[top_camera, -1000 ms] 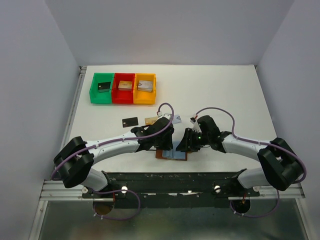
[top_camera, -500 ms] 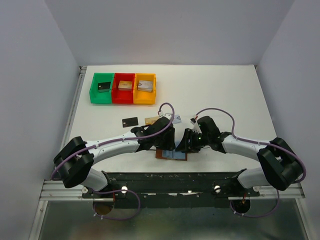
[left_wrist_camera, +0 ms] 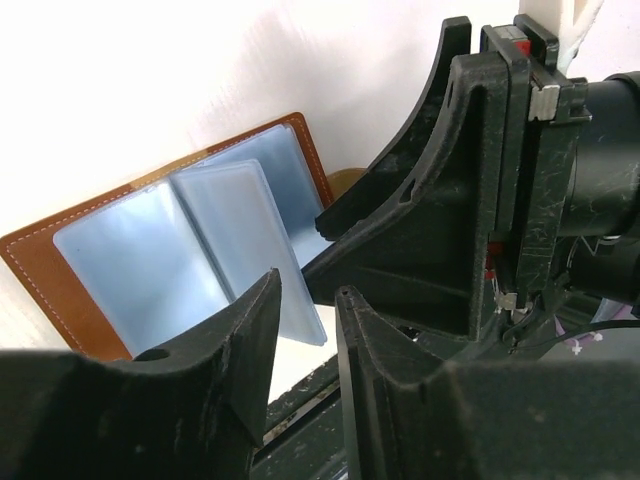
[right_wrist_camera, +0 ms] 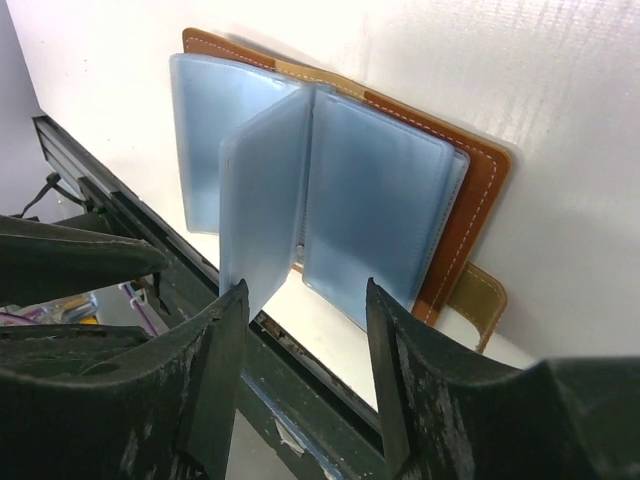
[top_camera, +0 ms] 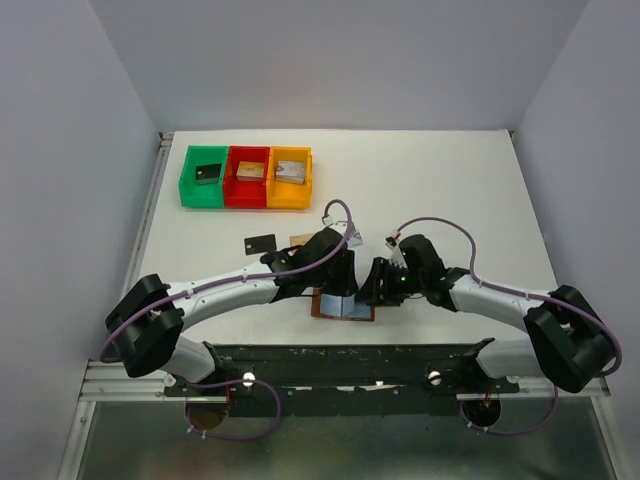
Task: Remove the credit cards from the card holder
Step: Remove the credit card from the card holder.
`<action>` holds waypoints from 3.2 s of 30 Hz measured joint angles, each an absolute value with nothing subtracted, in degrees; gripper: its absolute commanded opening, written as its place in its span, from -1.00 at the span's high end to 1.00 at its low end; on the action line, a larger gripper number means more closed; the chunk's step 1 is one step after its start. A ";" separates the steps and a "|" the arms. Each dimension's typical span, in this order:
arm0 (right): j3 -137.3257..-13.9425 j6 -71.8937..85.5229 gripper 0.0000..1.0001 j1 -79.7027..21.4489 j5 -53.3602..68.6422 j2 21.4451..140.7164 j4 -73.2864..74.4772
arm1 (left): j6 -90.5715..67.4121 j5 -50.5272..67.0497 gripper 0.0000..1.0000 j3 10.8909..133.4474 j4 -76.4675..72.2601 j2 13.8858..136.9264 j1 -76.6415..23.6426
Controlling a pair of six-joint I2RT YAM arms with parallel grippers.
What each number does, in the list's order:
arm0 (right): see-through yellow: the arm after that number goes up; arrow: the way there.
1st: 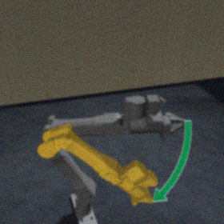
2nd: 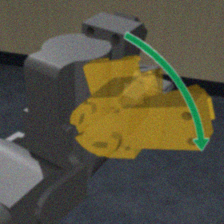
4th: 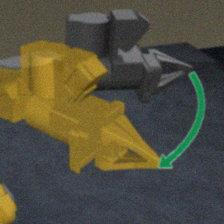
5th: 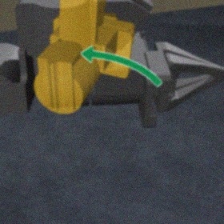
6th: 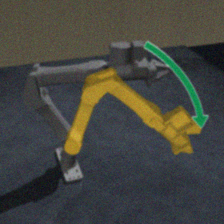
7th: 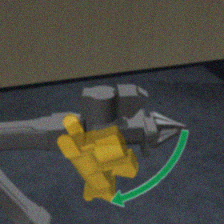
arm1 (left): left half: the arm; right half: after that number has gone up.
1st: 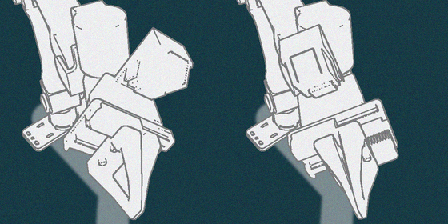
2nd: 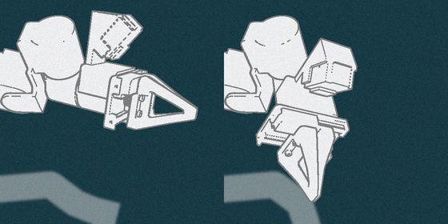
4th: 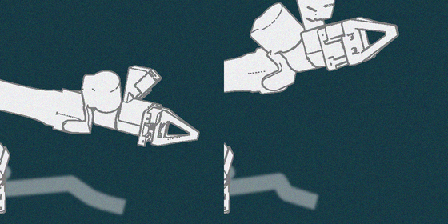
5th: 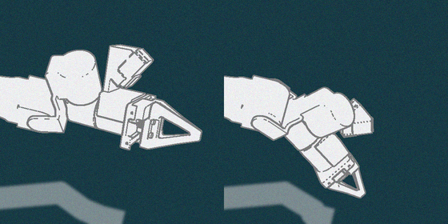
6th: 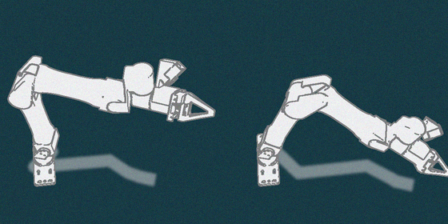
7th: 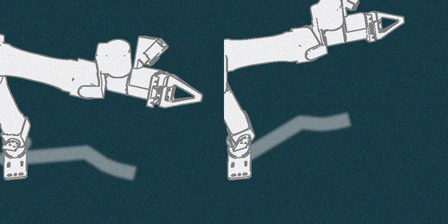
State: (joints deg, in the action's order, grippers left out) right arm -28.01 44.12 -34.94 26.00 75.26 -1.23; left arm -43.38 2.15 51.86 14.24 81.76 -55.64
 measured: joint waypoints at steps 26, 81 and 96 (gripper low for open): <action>-26.02 45.63 -0.18 -34.76 24.47 69.82 -0.56 | -42.89 1.91 0.19 51.05 15.55 85.41 -55.64; -27.05 43.38 0.14 -33.93 21.98 76.64 4.10 | -43.35 -2.59 0.39 45.67 10.15 90.24 -55.64; -27.05 43.55 0.60 -33.43 27.83 77.08 -3.03 | -42.74 -1.91 0.30 45.21 8.97 90.24 -55.61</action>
State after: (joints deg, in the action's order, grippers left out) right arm -27.05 43.55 -33.43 27.83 77.08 -3.03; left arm -42.74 -1.91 45.21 8.97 90.24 -55.61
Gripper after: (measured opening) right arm 0.283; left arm 0.313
